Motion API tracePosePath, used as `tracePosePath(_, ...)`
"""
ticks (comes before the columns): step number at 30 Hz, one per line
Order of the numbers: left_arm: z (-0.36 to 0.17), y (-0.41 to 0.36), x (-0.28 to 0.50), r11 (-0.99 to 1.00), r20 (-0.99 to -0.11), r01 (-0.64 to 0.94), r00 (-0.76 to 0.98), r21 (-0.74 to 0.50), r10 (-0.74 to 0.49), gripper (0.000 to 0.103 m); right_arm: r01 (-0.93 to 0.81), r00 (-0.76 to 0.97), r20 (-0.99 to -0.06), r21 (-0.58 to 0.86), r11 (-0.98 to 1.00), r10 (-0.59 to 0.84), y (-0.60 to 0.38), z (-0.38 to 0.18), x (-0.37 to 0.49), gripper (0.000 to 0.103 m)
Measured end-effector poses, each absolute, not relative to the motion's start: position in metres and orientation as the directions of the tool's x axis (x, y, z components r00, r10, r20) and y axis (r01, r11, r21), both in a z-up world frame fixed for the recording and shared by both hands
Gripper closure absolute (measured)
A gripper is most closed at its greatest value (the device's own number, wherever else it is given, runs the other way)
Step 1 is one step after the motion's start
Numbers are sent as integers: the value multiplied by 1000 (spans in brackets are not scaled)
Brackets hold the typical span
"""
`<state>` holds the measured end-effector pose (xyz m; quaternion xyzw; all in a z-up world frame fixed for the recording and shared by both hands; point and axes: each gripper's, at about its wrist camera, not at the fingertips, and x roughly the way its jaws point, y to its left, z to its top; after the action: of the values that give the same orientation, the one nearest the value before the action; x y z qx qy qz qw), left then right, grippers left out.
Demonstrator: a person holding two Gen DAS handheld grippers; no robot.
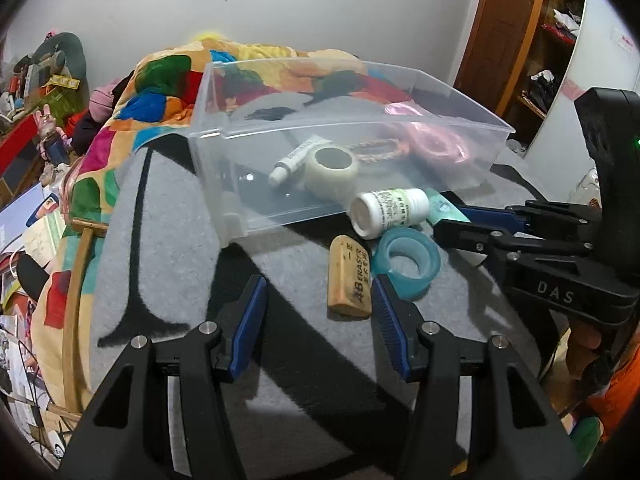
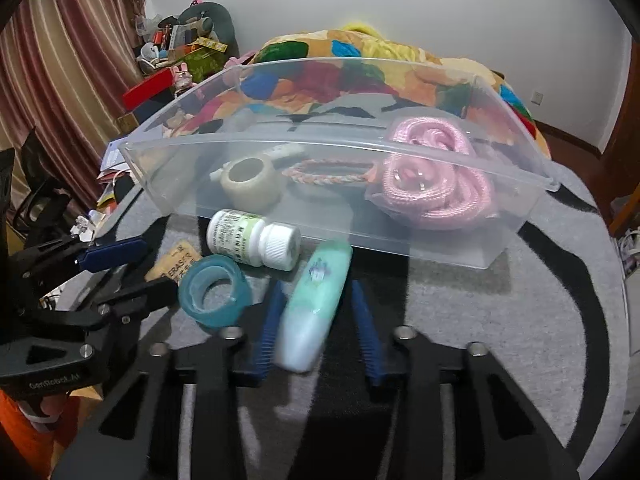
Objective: Organize objects
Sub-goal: 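Grasp the wooden eraser with left tool while right grasps the mint-green bottle, then place the eraser in the box with left tool while right drops the bottle in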
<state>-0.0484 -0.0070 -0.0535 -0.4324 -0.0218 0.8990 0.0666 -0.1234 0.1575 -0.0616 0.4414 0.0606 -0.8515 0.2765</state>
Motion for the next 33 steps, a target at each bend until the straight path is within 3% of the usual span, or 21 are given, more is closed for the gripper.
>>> tracePosePath(4, -55, -1, -53, -992, -772, -98, -623, -85, 128, 54, 529, -469, -775, 137, -837, -423, 164, -63, -114, 82)
tracePosePath(6, -56, 1, -54, -992, -767, -99, -630, -73, 119, 68, 536, -474, -769, 134, -833, -429, 166, -63, -110, 82)
tracePosePath(9, -56, 2, -54, -992, -762, -107, -636, -72, 124, 80, 541, -480, -761, 134, -830, -436, 172, -60, -104, 82)
tracePosePath(17, -39, -4, -47, -991, -728, -103, -672, -90, 136, 80, 547, -515, -711, 156, -822, -478, 189, -33, -94, 82)
tracePosePath(28, 18, -12, -49, -989, -609, -87, -781, -117, 140, 80, 524, -621, -605, 153, -838, -499, 198, 21, -107, 82)
tracePosePath(33, 27, -21, -71, -990, -605, -66, -786, -123, 127, 80, 491, -635, -603, 167, -855, -483, 195, 27, -135, 82)
